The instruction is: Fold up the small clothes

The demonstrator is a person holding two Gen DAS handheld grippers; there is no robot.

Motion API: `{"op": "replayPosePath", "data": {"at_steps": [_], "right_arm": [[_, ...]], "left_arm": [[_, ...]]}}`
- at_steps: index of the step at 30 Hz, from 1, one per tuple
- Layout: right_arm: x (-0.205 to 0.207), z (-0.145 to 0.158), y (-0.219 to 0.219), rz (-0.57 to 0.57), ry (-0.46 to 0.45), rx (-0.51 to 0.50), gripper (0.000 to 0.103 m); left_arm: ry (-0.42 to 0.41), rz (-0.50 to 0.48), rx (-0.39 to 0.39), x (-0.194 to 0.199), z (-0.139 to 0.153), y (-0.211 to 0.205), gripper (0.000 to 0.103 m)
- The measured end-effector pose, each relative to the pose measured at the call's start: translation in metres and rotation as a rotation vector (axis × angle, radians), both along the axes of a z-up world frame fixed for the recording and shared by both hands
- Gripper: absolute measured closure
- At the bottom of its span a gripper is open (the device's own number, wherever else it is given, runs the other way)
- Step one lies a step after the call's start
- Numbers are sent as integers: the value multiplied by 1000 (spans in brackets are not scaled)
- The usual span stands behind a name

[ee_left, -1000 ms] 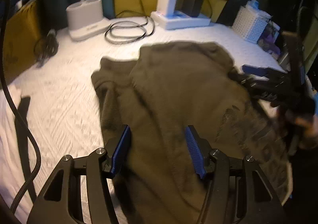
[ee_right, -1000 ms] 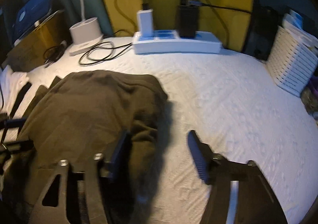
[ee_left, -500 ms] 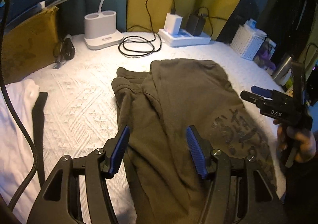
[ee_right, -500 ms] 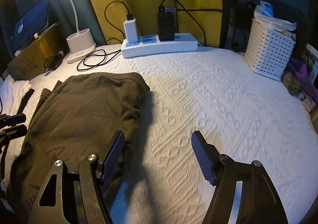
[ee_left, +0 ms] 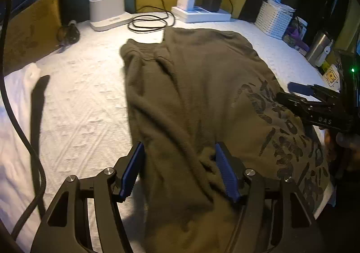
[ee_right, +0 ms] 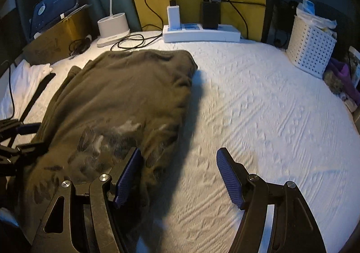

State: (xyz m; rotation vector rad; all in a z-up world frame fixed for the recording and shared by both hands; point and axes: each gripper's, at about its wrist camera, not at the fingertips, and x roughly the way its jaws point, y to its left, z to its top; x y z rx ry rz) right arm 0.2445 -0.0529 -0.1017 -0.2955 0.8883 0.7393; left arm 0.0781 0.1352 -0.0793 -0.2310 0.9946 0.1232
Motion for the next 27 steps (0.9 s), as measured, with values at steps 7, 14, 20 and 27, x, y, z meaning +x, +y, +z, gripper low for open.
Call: {"op": "replayPosePath", "data": {"at_steps": [7,14,20,27], "right_arm": [[2,11,-4,-8,-16,-8,32],[13,30,4,-4,-50,8,32],[32,41,11,-2,-71,11,32],[56,44,22,-1,-71,11,32]], "left_arm": [[-82,42,-17,1,23,26,37],[-126,37,-22,33,33,38,29],[-141,46,-63,54,30,49,28],[-129,115,-123,77,15,73,22]]}}
